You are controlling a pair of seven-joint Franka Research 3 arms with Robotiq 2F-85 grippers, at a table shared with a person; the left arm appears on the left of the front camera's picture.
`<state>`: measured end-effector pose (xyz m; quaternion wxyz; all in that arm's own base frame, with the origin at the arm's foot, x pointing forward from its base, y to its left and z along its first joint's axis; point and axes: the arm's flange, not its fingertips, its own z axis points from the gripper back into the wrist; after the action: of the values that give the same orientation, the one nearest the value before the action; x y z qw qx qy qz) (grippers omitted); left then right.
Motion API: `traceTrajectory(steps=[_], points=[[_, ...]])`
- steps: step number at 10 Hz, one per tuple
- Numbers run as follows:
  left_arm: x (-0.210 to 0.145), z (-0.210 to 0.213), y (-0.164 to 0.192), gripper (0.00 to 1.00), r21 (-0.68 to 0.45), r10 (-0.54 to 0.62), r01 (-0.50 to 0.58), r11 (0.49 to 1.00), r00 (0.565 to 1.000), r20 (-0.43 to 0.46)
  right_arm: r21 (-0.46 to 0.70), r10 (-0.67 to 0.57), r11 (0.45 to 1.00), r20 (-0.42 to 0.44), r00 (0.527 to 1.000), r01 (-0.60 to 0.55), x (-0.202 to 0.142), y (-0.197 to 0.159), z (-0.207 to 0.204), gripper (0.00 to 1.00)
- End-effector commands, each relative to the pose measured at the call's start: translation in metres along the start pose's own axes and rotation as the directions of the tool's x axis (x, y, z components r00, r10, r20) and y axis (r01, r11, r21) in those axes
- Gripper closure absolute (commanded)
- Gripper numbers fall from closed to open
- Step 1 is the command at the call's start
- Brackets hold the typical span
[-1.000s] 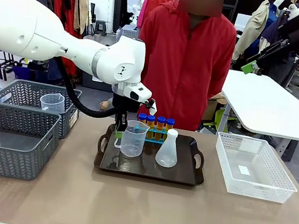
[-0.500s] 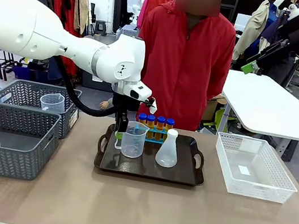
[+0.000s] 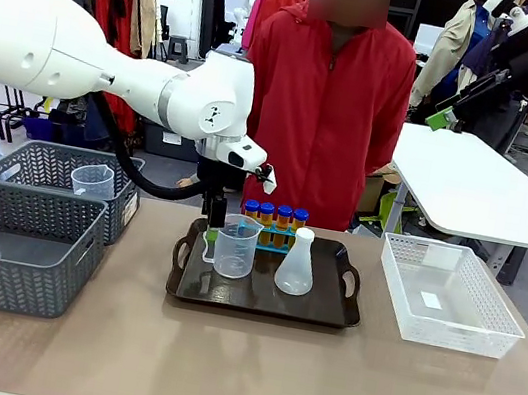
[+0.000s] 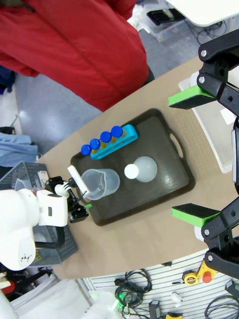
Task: Prepare the laboratory tools.
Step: Pick up one Large Measuring Cup and place it on the Handle tray.
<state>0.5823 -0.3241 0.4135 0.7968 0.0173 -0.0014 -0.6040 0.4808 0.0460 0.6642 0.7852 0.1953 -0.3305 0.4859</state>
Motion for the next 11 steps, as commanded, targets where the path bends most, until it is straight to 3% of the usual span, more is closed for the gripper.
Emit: traceTrajectory(steps=[1,11], points=[[-0.0092,0.0017,-0.0044,0.00,-0.009,-0.012,0.012,1.000,1.000,0.017,-0.007,-0.001,1.000,0.005,1.000,0.001,0.0012,0.0005,0.0011,0.00],[-0.0003,0.0006,-0.0006,0.00,-0.001,0.000,0.000,1.000,1.000,-0.001,-0.007,-0.001,1.000,0.005,1.000,0.001,0.0012,0.0005,0.0011,0.00]])
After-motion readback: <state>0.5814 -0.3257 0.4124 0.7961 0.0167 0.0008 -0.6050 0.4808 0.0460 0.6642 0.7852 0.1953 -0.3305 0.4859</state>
